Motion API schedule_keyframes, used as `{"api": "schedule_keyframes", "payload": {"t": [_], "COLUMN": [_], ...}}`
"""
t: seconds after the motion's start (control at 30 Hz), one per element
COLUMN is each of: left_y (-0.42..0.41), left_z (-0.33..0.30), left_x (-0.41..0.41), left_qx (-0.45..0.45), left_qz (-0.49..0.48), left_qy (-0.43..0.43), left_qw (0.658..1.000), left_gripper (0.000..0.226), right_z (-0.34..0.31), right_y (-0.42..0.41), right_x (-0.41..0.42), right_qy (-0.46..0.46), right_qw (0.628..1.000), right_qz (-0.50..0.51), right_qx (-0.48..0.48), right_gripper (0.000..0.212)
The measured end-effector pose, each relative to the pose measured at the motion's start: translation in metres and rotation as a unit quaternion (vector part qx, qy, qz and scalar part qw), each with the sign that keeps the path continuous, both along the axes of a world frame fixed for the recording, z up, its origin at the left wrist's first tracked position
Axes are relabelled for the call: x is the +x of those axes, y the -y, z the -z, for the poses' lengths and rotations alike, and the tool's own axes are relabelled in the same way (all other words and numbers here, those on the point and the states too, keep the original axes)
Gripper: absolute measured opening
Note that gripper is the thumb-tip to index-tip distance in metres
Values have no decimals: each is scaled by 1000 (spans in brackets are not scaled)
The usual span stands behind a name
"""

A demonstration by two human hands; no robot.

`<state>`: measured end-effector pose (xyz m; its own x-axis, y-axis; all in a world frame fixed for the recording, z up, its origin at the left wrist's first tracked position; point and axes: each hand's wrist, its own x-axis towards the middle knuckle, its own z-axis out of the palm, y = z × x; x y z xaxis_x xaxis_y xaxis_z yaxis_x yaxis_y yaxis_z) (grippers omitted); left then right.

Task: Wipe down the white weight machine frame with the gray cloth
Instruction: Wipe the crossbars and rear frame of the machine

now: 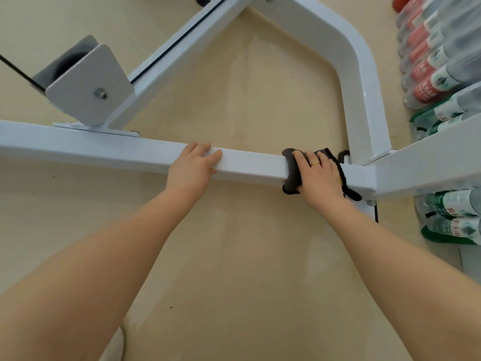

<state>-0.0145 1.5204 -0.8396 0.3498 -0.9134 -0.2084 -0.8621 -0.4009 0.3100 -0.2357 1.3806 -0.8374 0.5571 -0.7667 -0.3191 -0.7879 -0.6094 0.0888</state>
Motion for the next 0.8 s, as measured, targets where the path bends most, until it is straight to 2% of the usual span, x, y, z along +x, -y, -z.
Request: {"api": "schedule_keyframes", "payload": {"t": [0.07,0.13,0.23,0.37,0.57,0.73,0.8], "left_y": [-2,-8,-25,-65,-117,-147,-154], "left_z": [0,-4,-10,-16,-23,-16,-9], "left_x": [1,6,24,58,128,170,181], "left_qx": [2,-3,-43,-88,-95,-71,-48], "left_qz": [4,3,-5,-44,-83,-148,-173], "left_qy": [-28,-98,-159,-118,-45,-16,-9], "left_qw": [1000,995,986,988,991,986,984], "left_gripper": [44,44,44,42,42,45,51], "right_z": [1,2,2,-2,-2,-3,-5], "right_y": [-15,-31,-56,-92,-150,-132,-118], "right_x": [27,55,100,164,257,240,221], "right_qy": [14,33,47,58,56,43,24], "right_qw": [1000,999,997,995,984,977,982], "right_qz": [-12,-20,-43,-66,-131,-183,-167], "right_qx": [13,23,32,56,103,100,89], "right_gripper": [70,71,73,72,75,80,81]}}
